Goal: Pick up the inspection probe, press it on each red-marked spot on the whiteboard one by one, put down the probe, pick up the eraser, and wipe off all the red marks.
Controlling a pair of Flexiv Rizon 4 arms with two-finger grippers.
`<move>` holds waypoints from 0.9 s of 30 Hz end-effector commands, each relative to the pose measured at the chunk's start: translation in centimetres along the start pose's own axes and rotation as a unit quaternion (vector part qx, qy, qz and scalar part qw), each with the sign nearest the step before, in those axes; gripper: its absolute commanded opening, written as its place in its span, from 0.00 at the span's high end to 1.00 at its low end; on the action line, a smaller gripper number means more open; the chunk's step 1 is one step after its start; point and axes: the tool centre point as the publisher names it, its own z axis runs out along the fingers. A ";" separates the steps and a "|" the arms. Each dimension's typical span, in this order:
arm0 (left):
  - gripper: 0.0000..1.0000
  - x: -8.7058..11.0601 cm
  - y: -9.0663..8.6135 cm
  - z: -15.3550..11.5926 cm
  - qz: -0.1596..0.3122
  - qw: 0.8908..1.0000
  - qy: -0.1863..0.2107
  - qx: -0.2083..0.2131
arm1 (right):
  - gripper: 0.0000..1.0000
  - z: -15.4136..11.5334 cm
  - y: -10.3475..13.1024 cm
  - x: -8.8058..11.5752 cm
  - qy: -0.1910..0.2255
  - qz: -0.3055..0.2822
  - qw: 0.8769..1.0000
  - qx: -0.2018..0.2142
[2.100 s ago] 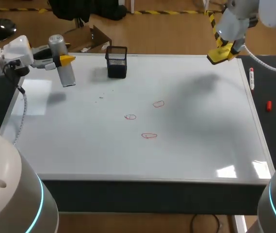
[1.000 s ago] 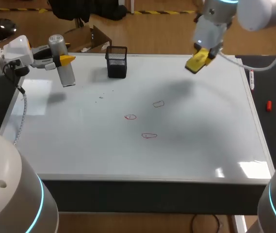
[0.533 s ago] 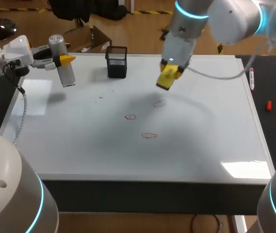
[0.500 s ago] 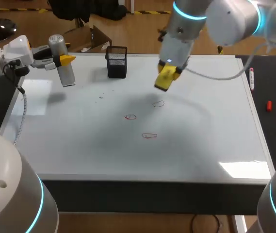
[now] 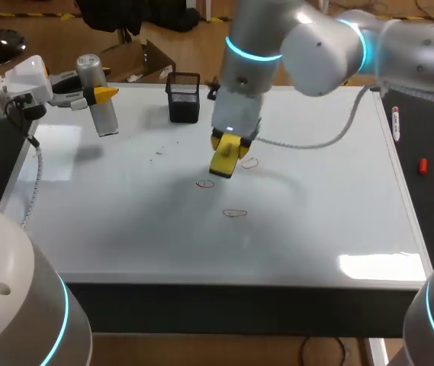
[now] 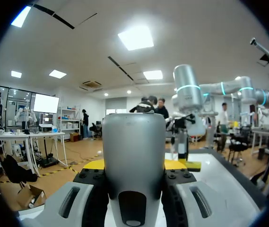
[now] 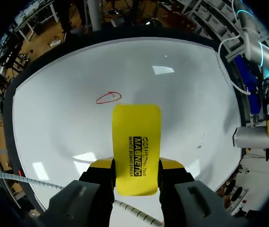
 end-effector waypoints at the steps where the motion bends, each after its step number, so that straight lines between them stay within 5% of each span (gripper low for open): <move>1: 1.00 0.2 -0.2 0.0 0.001 1.000 -0.003 -0.001 | 1.00 1.1 0.9 -1.5 0.019 -0.008 1.000 0.005; 27: 1.00 0.2 -0.2 0.0 0.001 1.000 -0.003 -0.001 | 1.00 5.8 3.4 -6.5 0.048 -0.046 0.997 0.035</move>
